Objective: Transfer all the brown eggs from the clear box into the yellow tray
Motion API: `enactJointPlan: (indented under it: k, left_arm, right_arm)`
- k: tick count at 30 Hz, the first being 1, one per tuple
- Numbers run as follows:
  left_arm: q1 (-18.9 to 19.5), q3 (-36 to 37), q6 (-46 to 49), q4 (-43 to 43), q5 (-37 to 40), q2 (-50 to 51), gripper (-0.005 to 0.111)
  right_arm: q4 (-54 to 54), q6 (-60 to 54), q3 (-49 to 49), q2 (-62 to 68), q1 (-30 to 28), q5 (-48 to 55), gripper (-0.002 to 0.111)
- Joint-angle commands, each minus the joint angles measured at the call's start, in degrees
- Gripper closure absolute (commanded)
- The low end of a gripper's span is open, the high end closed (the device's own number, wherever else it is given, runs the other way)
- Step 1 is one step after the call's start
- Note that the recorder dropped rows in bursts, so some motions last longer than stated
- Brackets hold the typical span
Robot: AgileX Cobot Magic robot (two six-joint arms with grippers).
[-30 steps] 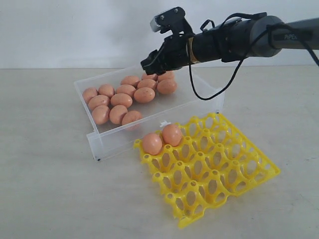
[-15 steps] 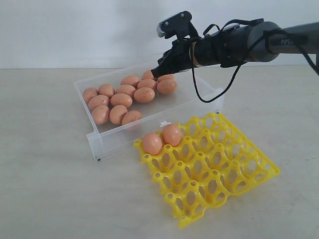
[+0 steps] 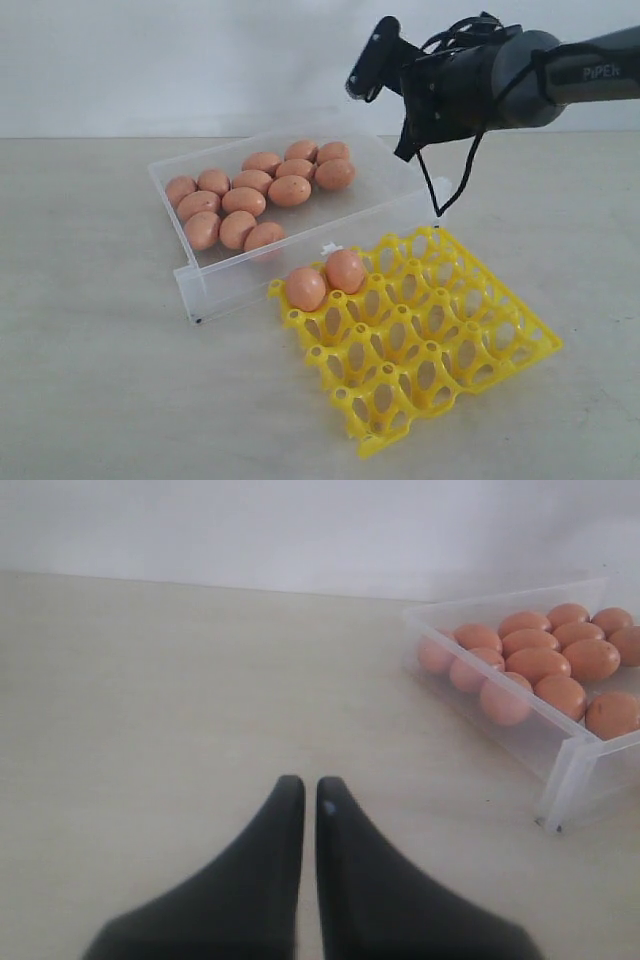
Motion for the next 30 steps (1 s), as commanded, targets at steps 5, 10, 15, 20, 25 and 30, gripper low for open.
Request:
enactJointPlan:
  k: [5,10,15,20,25,30]
  left_arm:
    - [0.17,0.15,-0.06,-0.15,-0.23,-0.20,0.103]
    - [0.17,0.15,-0.06,-0.15,-0.23,-0.20,0.103]
    - [0.17,0.15,-0.06,-0.15,-0.23,-0.20,0.103]
    - [0.17,0.15,-0.06,-0.15,-0.23,-0.20,0.103]
    - [0.17,0.15,-0.06,-0.15,-0.23,-0.20,0.103]
    - [0.17,0.15,-0.06,-0.15,-0.23,-0.20,0.103]
  right_arm:
    - [97.64,-69.88,-22.21,1.28,-7.45,10.70,0.108]
    - [107.17,-71.40,-37.87,10.41,-7.40,23.75,0.108]
    - [113.12,-72.25,-42.17,17.76,-7.40,25.02,0.108]
    - [114.43,-75.17,-42.07,20.66,-6.89,25.17,0.080]
    - [114.52,-78.48,-42.07,20.95,-5.41,22.97,0.054]
    - [115.71,-76.68,-42.07,20.95,-2.82,23.30,0.054]
